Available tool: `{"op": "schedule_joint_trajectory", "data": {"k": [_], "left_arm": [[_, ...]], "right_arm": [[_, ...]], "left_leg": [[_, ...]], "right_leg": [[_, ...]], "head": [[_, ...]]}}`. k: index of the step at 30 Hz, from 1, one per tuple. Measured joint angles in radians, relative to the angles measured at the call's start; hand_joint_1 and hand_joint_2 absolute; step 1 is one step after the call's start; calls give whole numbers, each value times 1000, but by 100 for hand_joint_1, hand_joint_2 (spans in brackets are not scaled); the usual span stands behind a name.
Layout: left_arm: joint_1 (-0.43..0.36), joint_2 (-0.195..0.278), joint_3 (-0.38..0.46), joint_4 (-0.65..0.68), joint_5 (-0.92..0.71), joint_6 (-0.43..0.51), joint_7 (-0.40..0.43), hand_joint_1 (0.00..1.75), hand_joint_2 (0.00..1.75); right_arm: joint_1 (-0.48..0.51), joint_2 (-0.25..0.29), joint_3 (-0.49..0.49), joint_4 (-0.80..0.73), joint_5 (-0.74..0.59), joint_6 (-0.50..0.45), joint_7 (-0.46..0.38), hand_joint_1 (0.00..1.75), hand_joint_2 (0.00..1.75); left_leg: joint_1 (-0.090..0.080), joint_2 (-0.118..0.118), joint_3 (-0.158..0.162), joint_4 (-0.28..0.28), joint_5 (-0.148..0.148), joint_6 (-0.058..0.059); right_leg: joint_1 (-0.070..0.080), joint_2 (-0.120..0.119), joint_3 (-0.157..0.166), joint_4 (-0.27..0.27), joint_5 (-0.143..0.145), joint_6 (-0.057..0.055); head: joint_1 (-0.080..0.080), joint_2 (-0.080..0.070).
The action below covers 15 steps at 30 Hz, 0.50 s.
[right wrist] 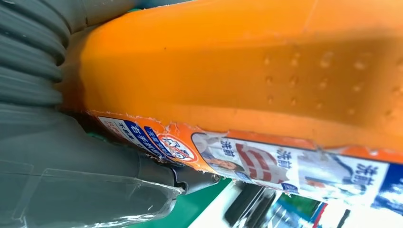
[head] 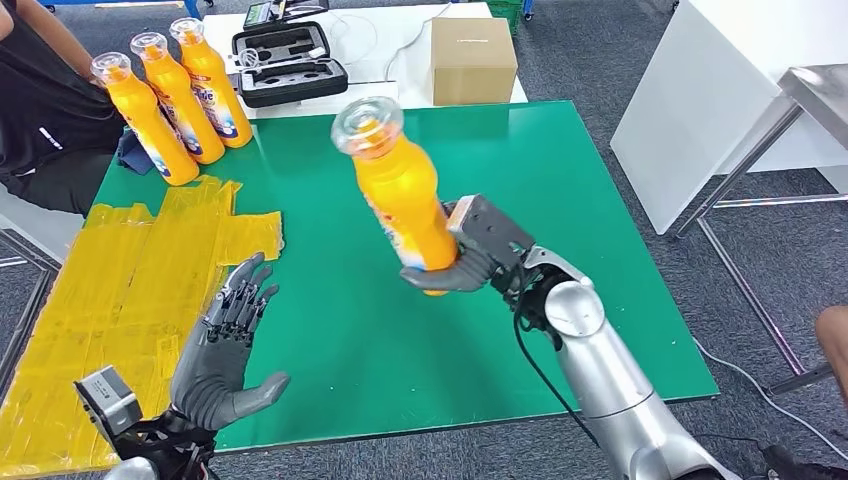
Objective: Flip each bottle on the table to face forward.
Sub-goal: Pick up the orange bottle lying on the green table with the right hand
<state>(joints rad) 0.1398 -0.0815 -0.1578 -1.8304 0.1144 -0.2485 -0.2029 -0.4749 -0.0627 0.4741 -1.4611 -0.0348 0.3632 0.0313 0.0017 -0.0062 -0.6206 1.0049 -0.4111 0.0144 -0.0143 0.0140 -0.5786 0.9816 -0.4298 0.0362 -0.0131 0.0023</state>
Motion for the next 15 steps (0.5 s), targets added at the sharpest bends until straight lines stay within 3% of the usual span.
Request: {"op": "schedule_joint_trajectory", "data": {"k": [9, 15], "left_arm": [[-22, -13, -53, 0, -19, 12, 9, 0, 175], [-36, -16, -67, 0, -11, 11, 22, 0, 175]], "right_arm": [[32, 64, 201, -16, 36, 0, -13, 175, 175], [28, 73, 302, -3, 28, 27, -28, 175, 175]], "left_leg": [[0, 0, 0, 0, 0, 0], [0, 0, 0, 0, 0, 0]], "right_leg": [[0, 0, 0, 0, 0, 0], [0, 0, 0, 0, 0, 0]], "head": [[0, 0], [0, 0]]}}
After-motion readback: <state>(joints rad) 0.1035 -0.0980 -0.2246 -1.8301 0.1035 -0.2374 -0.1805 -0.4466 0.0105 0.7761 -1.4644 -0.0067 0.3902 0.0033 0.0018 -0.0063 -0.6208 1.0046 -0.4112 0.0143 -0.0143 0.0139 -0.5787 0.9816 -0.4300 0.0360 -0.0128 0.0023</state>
